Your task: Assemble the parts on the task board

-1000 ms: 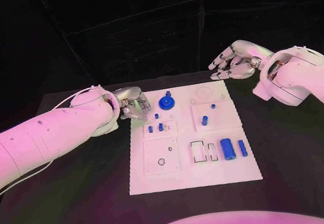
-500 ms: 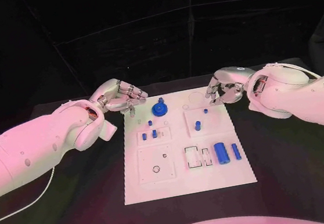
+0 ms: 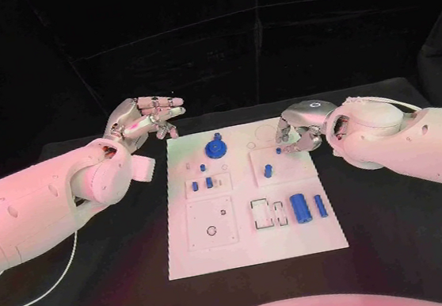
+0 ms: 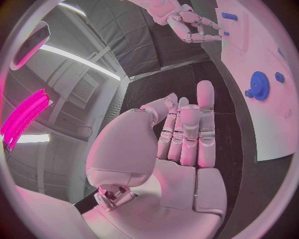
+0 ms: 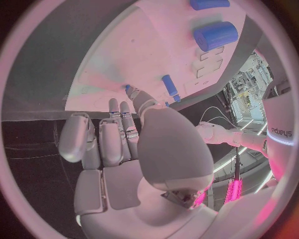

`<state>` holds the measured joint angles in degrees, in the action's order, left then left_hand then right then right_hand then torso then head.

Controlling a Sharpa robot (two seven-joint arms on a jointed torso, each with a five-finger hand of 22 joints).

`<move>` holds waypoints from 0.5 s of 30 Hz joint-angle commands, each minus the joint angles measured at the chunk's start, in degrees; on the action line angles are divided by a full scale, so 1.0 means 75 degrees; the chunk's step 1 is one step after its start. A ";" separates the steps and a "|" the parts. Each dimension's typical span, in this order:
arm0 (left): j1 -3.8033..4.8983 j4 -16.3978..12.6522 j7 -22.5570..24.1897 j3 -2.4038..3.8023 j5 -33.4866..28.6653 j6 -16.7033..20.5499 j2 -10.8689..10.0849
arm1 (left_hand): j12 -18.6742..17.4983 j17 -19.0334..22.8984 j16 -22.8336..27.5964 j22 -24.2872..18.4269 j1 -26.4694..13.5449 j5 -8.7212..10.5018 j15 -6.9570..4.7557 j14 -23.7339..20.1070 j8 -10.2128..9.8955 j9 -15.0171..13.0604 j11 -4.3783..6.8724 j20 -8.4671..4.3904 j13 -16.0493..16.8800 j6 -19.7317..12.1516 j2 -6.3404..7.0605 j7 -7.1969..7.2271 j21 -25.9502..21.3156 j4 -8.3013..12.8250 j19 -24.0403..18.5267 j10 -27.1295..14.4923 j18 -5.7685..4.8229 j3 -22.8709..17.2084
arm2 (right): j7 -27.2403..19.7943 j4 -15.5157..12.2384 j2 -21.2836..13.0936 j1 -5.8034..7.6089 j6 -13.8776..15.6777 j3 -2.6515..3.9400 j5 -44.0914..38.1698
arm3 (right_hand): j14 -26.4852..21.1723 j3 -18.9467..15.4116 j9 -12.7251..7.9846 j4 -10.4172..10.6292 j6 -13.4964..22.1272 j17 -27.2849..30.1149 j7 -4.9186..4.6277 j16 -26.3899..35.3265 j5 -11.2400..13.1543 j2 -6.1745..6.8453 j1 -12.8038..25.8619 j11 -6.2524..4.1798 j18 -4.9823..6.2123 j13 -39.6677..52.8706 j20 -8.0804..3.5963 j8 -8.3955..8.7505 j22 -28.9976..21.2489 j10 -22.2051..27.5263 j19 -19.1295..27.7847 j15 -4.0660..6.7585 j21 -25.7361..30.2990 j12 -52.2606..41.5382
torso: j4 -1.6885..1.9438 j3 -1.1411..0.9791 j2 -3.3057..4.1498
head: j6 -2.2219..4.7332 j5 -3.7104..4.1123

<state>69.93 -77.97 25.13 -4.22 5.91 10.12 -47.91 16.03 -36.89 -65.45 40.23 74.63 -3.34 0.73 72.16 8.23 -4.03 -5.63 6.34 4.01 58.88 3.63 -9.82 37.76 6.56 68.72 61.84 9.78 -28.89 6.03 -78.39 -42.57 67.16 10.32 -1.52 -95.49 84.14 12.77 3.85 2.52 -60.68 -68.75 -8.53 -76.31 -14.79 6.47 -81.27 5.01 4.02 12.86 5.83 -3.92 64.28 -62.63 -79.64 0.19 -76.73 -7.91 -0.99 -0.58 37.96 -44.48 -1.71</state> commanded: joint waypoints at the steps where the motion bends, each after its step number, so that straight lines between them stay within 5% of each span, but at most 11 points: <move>1: 0.0012 -0.0026 0.0451 0.0005 -0.0589 0.0025 -0.0010 | 0.0042 0.0033 0.0049 -0.0010 0.0034 0.0003 -0.0009 -0.0056 0.0046 0.0013 0.0002 -0.0002 0.0003 0.0040 -0.0004 0.0001 -0.0028 0.0041 -0.0065 0.0030 0.0101 0.0009 | 0.0046 0.0009 0.0043 -0.0001 -0.0186 0.0003 -0.0283 | 0.0230 0.0077 -0.0008 -0.0024 0.0013 0.0013 -0.0032 0.0031 0.0036 0.0064 -0.0007 0.0019 0.0141 -0.0064 0.0053 0.0024 -0.0014 0.0038 0.0015 -0.0057 0.0052 0.0035 | -0.0006 -0.0003 0.0002 | -0.0016 -0.0020; 15: 0.0012 -0.0030 0.0446 0.0005 -0.0681 -0.0014 -0.0013 | 0.0060 0.0127 0.0098 -0.0019 0.0067 0.0001 -0.0010 -0.0100 0.0052 0.0015 -0.0002 -0.0007 0.0004 0.0036 0.0007 -0.0007 -0.0044 0.0079 -0.0074 0.0027 0.0100 0.0002 | 0.0018 0.0173 0.0246 -0.0054 -0.0551 0.0002 -0.0290 | 0.0236 0.0713 0.0004 -0.0180 -0.0070 0.0032 -0.0068 0.0043 0.0319 0.0013 -0.0172 0.0026 0.0140 -0.0510 0.0064 0.0001 -0.0009 -0.0185 -0.0020 -0.0061 0.0058 0.0053 | -0.0002 -0.0004 0.0005 | -0.0033 -0.0015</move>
<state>69.92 -78.03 27.13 -4.23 1.88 10.22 -47.99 16.26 -36.02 -64.92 40.17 74.64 -3.34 0.72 71.75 8.22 -3.99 -5.63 6.21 4.01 58.87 3.64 -9.82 37.76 6.89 68.60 61.84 9.76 -28.88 6.11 -77.13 -40.79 66.69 8.04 -1.53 -96.97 83.93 17.94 3.86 1.15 -61.06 -68.55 -8.90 -76.32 -12.67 6.39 -81.98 5.22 4.02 9.12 5.98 -3.93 64.16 -63.69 -79.79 -0.01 -76.49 -7.67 -1.00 -0.59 38.00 -44.67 -1.77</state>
